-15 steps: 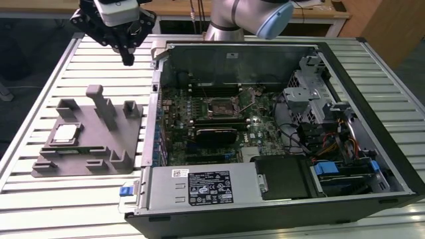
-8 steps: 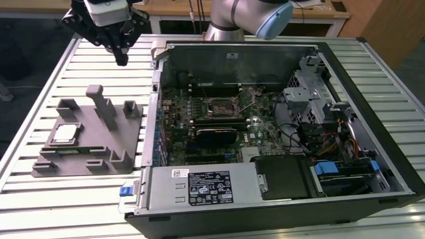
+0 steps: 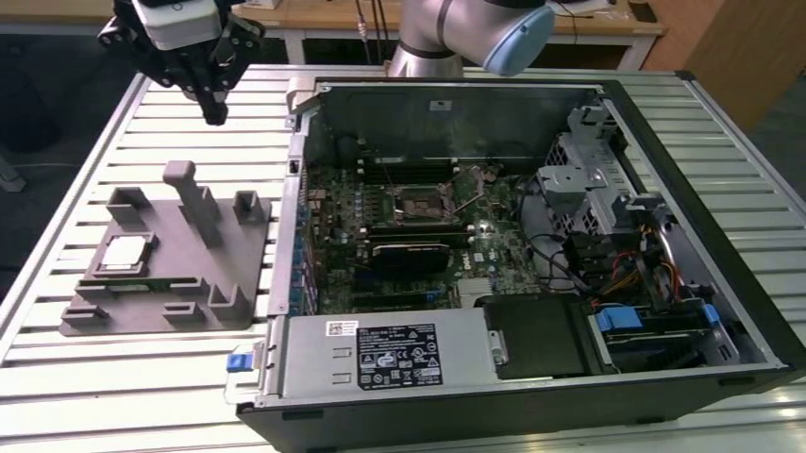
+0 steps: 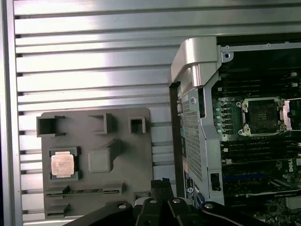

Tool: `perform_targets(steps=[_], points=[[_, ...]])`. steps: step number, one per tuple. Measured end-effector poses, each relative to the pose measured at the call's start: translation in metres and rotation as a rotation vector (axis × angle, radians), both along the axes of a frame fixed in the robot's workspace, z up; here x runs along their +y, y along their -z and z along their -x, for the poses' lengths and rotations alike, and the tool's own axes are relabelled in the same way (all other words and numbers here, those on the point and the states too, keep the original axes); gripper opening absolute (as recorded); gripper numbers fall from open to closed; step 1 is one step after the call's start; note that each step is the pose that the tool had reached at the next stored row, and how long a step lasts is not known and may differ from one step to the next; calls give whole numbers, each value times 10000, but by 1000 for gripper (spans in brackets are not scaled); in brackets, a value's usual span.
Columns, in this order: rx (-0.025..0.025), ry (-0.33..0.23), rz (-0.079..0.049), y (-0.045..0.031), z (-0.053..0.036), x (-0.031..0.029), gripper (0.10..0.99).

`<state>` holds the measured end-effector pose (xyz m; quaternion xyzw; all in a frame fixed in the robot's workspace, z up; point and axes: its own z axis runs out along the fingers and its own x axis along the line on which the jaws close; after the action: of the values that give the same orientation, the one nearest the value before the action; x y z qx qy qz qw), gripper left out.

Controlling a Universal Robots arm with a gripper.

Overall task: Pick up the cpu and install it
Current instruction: 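Reach for the cpu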

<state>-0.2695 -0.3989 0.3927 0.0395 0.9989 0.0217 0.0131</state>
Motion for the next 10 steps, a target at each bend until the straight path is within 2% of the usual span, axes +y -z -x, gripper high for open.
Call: perform_targets(steps=[10], points=[[0, 9, 1, 3, 151, 0, 106]])
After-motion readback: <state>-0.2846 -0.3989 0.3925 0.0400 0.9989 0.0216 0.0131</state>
